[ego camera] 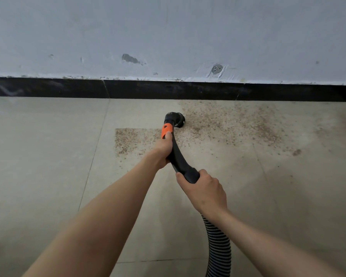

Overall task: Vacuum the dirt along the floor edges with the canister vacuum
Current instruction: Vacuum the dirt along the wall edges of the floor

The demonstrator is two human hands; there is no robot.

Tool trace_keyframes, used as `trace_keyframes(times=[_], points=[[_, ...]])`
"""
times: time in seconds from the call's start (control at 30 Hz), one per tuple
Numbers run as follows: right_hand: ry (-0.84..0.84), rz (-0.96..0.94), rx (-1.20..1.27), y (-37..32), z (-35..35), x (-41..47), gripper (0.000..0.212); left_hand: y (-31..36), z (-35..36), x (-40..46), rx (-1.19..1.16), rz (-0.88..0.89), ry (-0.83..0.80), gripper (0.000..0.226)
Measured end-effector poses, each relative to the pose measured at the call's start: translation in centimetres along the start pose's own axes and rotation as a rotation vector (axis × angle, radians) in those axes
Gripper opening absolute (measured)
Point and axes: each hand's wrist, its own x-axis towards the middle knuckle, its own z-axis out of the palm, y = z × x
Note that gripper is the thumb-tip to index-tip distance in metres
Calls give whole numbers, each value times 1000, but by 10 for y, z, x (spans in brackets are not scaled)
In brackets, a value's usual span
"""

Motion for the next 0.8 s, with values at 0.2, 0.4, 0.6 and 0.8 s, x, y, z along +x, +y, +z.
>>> trace_keyframes(times=[0.2,0.4,0.6,0.8], points=[[-13,10,26,0,-1,6,54,4,7,4,38,-2,-32,60],[-92,-52,113,-17,6,22,49,18,-15,7,24,42,28,57],[-211,-142,88,-48,31,27,51,22,-68,9,-51,36,137,61],[-320,-226,19,-78,55,23,51,14,-122,1,-130,44,277,66]])
